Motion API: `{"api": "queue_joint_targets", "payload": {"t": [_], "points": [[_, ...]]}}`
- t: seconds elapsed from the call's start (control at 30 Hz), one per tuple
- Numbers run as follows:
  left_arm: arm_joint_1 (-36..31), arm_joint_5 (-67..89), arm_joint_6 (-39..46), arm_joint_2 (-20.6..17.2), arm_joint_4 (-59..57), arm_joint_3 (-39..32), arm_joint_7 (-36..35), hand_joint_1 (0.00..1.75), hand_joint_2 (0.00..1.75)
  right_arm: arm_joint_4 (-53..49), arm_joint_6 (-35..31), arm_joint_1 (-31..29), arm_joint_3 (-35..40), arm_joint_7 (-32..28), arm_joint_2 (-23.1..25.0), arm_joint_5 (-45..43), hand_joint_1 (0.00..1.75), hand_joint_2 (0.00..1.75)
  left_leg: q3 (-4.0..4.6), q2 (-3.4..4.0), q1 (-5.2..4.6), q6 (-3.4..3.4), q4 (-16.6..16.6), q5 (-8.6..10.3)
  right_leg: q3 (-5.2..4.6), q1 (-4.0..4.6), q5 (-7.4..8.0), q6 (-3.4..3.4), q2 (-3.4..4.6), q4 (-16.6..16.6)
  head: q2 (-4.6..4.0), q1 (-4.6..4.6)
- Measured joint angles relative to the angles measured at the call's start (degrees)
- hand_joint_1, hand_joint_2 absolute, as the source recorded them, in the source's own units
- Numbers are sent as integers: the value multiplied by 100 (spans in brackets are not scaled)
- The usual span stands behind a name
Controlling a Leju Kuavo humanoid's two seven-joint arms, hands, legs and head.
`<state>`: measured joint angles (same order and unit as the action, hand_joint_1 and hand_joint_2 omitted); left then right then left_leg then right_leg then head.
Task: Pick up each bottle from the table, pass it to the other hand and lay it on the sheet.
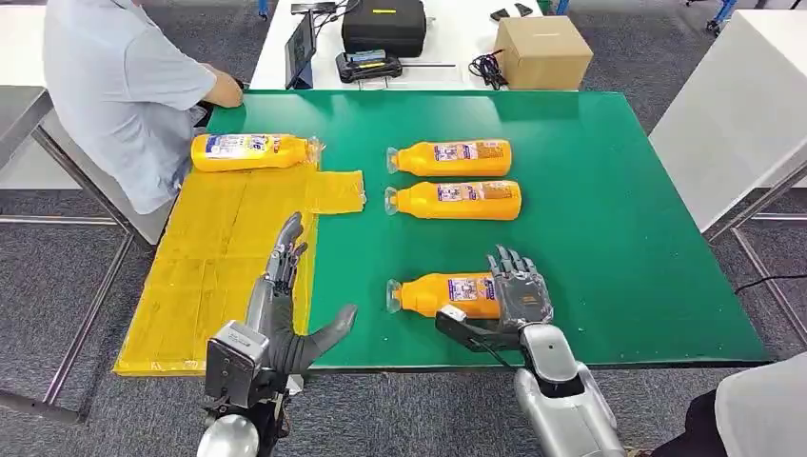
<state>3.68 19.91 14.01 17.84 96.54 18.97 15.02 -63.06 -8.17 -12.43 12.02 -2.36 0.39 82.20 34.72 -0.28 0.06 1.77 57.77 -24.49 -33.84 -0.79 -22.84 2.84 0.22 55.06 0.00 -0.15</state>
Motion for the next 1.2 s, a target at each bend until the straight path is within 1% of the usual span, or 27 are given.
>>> {"api": "queue_joint_targets", "payload": {"t": [0.4,0.57,0.6,0.73,0.9,1.2], "points": [[-1,9,4,0,-2,2,-4,0,175,103,-44,-55,13,-4,0,-35,0,175,-1,0,0,0,0,0,1,0,0,0,0,0,0,2],[-32,26,4,0,-61,15,-59,0,175,332,11,-214,50,63,-2,-41,0,175,-7,3,0,0,0,0,4,0,1,0,1,0,0,2],[-41,26,4,0,-79,20,-68,0,175,400,55,-259,50,77,-7,-63,175,175,-10,3,0,0,0,0,6,0,1,0,1,0,0,2],[-75,44,2,-2,-131,57,-111,0,175,695,201,-380,50,92,-52,-190,175,175,-19,4,0,0,0,0,16,0,1,0,1,0,0,2],[-111,68,-55,-9,-197,105,-160,0,175,959,428,-548,72,-37,-160,-498,175,175,-42,1,-1,0,0,0,35,0,0,0,0,-2,0,2],[-199,68,-151,-11,-367,157,-140,0,175,1200,732,-730,52,-501,-444,-1594,175,175,-84,-1,-2,5,1,-8,76,0,-3,0,-1,-6,0,0]]}}
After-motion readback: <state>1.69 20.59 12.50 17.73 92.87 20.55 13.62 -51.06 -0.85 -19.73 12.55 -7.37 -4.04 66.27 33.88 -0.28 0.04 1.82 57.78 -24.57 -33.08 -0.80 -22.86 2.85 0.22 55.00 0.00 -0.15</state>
